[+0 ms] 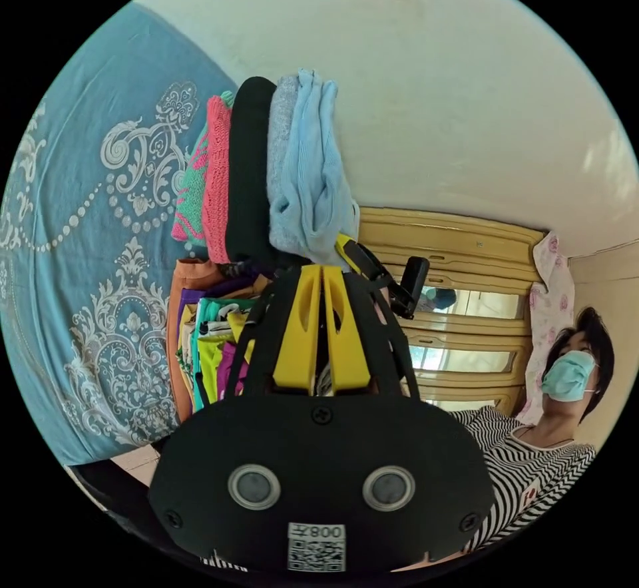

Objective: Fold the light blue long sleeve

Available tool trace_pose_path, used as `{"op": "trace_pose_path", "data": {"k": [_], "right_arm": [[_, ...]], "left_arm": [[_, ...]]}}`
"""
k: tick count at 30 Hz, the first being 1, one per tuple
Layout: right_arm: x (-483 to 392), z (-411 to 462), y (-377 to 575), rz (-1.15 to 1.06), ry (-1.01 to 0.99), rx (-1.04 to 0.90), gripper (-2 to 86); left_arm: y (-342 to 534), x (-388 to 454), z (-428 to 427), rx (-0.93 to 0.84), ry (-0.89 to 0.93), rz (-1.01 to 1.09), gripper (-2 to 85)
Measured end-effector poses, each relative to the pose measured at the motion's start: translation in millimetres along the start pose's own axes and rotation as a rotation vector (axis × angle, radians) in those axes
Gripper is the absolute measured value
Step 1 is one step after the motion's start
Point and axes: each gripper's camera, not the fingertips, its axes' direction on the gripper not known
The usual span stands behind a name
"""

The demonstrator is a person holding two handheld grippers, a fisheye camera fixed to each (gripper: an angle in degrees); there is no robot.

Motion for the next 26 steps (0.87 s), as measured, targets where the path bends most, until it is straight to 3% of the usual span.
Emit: {"op": "trace_pose_path", "data": {"k": [8, 12, 17, 20, 26], "right_arm": [[24.5, -18.8, -8.1, 0.022, -0.094, 0.072, 0.2], [36.3, -55.5, -5.7, 0.022, -0.085, 0.154, 0.5], [104.7, -118.7, -1.8, 0.187, 0.176, 0.327, 3.7], [154.3, -119.3, -27.9, 0.284, 0.323, 0.257, 9.2], [220.9, -86.3, -94.2, 0.347, 0.434, 0.077, 16.2]], "left_arm": [[-43.6, 72.7, 42.3, -0.033, -0.134, 0.275, 0.3], [-62.3, 62.3, 69.8, -0.1, -0.307, 0.217, 0.2], [-54.7, 66.2, 60.9, -0.08, -0.203, 0.23, 0.3], [-44.8, 66.7, 49.3, -0.076, -0.175, 0.232, 0.3], [-20.5, 54.9, 17.2, -0.033, -0.163, 0.164, 0.2]]}}
